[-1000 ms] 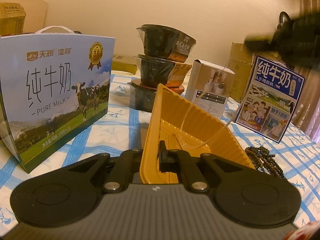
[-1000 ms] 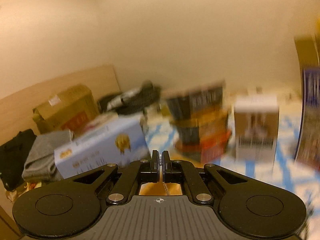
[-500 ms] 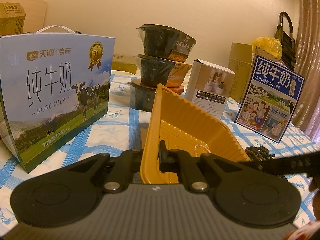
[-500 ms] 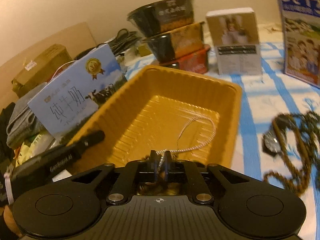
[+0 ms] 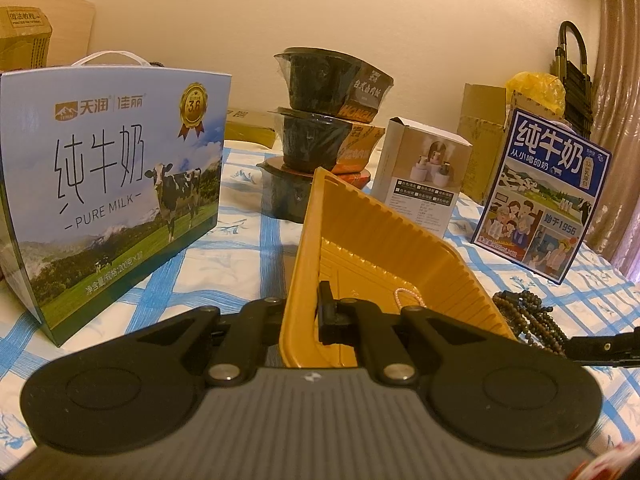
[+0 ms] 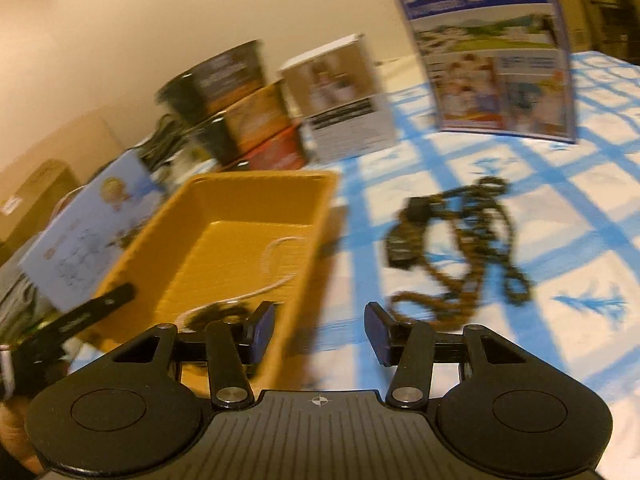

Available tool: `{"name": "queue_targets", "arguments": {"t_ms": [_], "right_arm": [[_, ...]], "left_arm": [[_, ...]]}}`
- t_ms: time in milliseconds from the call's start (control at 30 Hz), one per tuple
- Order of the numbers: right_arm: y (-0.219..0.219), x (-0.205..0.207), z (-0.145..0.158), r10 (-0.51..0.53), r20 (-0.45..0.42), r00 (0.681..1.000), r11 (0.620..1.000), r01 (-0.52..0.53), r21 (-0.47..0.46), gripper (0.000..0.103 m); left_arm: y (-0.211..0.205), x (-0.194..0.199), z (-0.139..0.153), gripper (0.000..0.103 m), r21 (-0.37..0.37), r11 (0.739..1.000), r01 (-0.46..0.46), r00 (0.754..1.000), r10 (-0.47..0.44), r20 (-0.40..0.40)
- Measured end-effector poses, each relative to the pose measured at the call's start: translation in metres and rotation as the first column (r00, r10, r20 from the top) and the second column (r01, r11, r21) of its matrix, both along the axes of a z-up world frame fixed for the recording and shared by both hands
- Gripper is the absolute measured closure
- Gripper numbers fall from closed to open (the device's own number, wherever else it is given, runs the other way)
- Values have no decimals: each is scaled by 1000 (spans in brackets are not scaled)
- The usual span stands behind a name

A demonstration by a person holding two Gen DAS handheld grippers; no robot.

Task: Organize jewelry
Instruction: 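Return the right gripper to the pile and grasp another brown bead strand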

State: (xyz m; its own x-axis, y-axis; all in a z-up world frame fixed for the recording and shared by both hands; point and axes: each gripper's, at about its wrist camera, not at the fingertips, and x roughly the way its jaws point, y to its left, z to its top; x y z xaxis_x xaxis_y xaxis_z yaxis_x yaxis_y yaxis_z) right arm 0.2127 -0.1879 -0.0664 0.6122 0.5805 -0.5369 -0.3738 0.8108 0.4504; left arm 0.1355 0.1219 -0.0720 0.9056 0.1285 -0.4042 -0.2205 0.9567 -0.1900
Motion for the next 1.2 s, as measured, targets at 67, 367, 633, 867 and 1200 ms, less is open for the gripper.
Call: {"name": "queue_targets", "arguments": {"t_ms": [67, 367, 633, 867, 1200], "right_arm": [[-8, 2, -2, -34, 9, 999, 998, 34, -44, 53], [-21, 9, -13, -64, 80, 995, 968, 82, -236, 53], [-13, 26, -18, 1, 111, 994, 946, 35, -322, 72], [-16, 47, -21, -17, 98, 995, 940, 50, -338, 80], [-12, 70, -27, -13, 97, 995, 926, 49, -374, 84]], "left_arm": [[0, 0, 0, 97, 2, 1000, 2, 1000, -2, 0], [-1, 0, 1, 98, 9, 1000, 5, 1000, -5, 1], [-2, 1, 2, 98, 13, 1000, 6, 1000, -6, 0], [-2, 1, 2, 98, 14, 1000, 6, 1000, -6, 1], [-3, 2, 3, 98, 17, 1000, 7, 1000, -7, 1]]}}
